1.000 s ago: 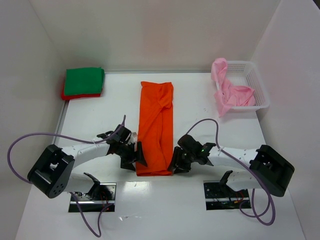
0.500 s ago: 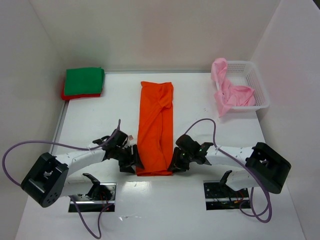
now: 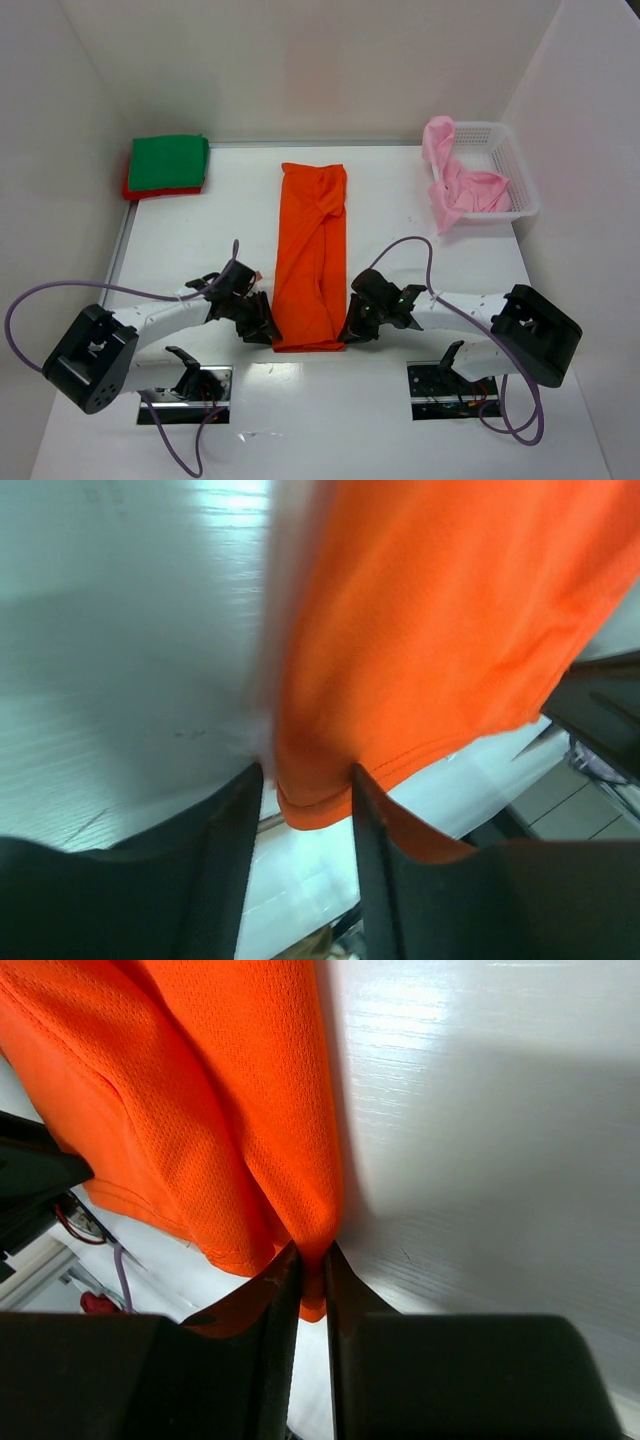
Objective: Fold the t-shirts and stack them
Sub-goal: Grab the bottom of the folded rectangular tshirt with both arms, then fold the folded rectangular tshirt in 1/3 of the way
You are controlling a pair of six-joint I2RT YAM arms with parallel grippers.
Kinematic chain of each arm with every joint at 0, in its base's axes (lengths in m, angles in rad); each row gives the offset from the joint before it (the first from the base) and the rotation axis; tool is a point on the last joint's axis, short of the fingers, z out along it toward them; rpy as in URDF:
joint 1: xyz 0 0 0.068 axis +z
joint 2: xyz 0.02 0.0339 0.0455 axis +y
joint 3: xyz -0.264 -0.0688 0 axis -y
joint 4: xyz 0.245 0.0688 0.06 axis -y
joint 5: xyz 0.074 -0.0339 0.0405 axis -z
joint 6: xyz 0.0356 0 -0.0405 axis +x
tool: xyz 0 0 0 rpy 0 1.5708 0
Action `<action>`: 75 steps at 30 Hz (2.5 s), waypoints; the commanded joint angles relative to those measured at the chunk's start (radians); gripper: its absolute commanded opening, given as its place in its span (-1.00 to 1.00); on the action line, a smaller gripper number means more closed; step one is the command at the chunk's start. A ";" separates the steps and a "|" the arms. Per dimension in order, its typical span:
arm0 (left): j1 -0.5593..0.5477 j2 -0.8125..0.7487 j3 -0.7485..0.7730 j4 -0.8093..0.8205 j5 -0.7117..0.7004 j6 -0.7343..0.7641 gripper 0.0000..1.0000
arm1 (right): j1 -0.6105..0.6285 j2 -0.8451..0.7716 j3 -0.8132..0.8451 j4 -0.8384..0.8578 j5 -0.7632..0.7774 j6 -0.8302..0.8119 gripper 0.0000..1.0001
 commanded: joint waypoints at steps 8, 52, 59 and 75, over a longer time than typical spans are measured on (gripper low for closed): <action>-0.005 -0.039 -0.023 -0.003 -0.059 -0.084 -0.83 | 0.011 -0.022 0.019 0.015 0.031 0.014 -0.79; 0.180 0.469 0.804 -0.095 -0.214 0.320 -1.00 | -0.455 0.175 0.528 0.003 0.065 -0.297 -1.00; 0.235 0.570 0.901 -0.086 -0.185 0.360 -1.00 | -0.509 0.329 0.643 0.024 0.046 -0.328 -1.00; 0.280 0.759 1.026 -0.041 -0.107 0.407 -0.91 | -0.538 0.504 0.726 0.079 0.034 -0.357 -0.93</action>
